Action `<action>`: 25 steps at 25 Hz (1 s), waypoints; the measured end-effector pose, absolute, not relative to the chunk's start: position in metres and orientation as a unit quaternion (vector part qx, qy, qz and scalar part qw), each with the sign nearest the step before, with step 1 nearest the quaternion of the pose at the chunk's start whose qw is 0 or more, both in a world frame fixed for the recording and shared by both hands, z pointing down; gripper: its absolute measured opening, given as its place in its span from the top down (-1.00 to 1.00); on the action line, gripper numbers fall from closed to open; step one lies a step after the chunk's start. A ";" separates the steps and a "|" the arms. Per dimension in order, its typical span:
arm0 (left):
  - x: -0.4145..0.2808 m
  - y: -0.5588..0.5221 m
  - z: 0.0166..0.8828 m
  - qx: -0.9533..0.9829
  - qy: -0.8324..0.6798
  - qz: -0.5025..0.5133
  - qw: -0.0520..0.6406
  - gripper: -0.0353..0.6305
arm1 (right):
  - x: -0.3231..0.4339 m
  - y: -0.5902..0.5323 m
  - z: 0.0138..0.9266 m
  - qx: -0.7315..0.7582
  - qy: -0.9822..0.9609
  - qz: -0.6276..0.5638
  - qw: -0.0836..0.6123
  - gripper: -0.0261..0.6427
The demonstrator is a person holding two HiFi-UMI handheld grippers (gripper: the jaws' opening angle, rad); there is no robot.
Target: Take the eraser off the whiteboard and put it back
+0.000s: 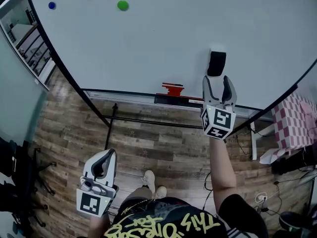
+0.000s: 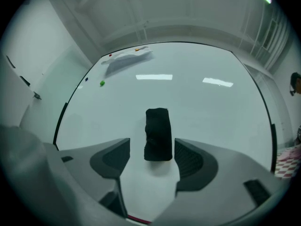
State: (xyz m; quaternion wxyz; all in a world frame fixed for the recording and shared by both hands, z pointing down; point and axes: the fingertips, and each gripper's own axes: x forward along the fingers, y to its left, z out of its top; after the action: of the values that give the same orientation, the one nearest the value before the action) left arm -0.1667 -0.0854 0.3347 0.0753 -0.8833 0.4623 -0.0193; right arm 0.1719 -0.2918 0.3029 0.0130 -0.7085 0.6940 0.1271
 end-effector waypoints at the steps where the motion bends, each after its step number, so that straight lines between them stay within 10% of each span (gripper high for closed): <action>1: -0.165 -0.085 0.335 -0.885 0.458 -0.020 0.075 0.88 | 0.170 -0.285 0.301 -0.706 0.696 0.128 0.016 0.08; 25: -0.097 -0.053 0.328 -0.926 0.365 0.013 0.095 0.88 | 0.127 -0.089 0.282 -0.634 0.759 0.143 0.028 0.09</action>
State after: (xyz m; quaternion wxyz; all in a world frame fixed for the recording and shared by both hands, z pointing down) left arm -0.0966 -0.0530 0.3281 0.0949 -0.9262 0.3647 0.0129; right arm 0.1266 -0.0889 0.2823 0.0279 -0.6343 0.7592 0.1428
